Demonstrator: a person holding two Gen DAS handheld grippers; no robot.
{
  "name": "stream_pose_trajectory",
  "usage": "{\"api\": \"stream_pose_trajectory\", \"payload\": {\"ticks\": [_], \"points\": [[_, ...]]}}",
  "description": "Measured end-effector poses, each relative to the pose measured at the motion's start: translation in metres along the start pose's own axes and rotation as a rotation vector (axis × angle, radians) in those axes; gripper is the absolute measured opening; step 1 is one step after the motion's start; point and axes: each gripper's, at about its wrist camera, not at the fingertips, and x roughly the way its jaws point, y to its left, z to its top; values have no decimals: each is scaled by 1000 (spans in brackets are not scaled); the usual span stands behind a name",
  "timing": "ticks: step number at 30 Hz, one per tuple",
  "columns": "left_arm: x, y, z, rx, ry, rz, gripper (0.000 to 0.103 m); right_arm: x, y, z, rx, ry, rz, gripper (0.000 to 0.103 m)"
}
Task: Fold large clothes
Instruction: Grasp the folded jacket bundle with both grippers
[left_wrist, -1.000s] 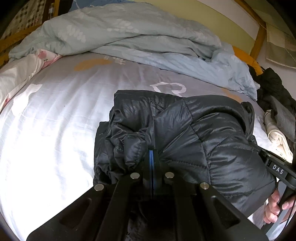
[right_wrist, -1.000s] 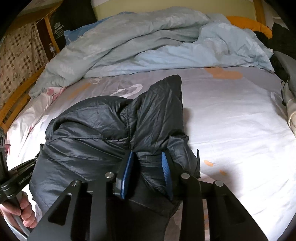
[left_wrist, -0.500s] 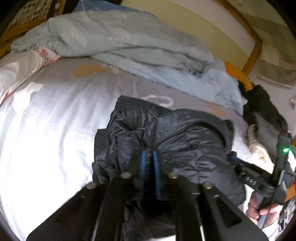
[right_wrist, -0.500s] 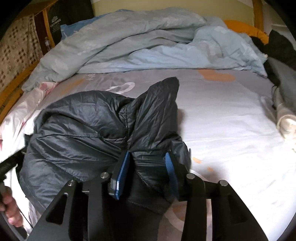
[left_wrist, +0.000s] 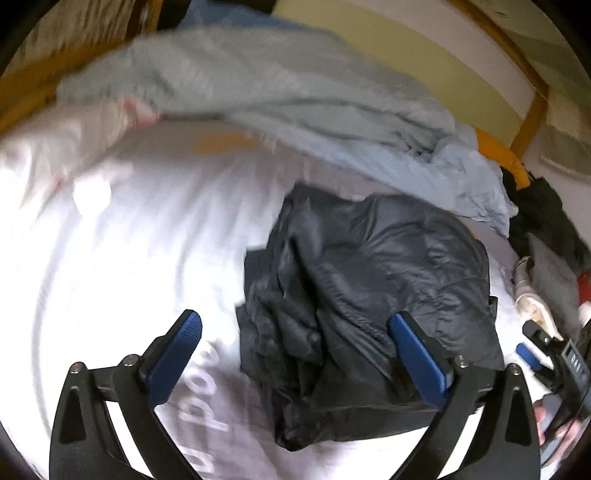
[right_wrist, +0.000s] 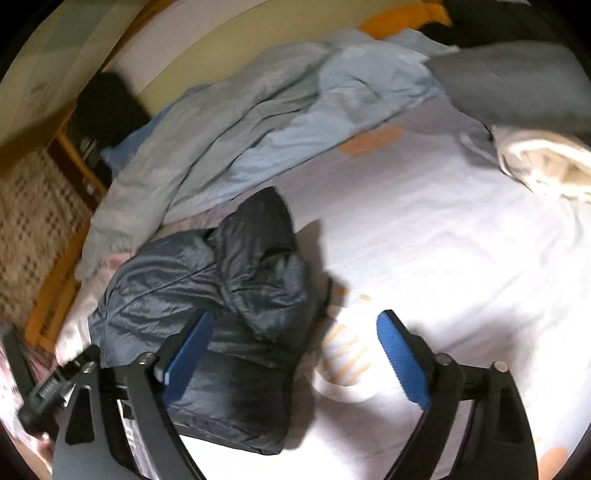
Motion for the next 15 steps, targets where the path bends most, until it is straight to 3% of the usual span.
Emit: {"api": "stream_pose_trajectory", "payload": {"ticks": [1,7,12,15], "points": [[7,5,-1,-38,36,-42,103,-1,-2,-1,10,-3,16,102],[30,32,-12,-263,192,-204,103,20,-3,-13,65,71,95,103],[37,26,-23,-229,223,-207,103,53,2,-26,74,160,122,103],[52,16,-28,-201,268,-188,103,66,14,-34,15,191,138,103]]}}
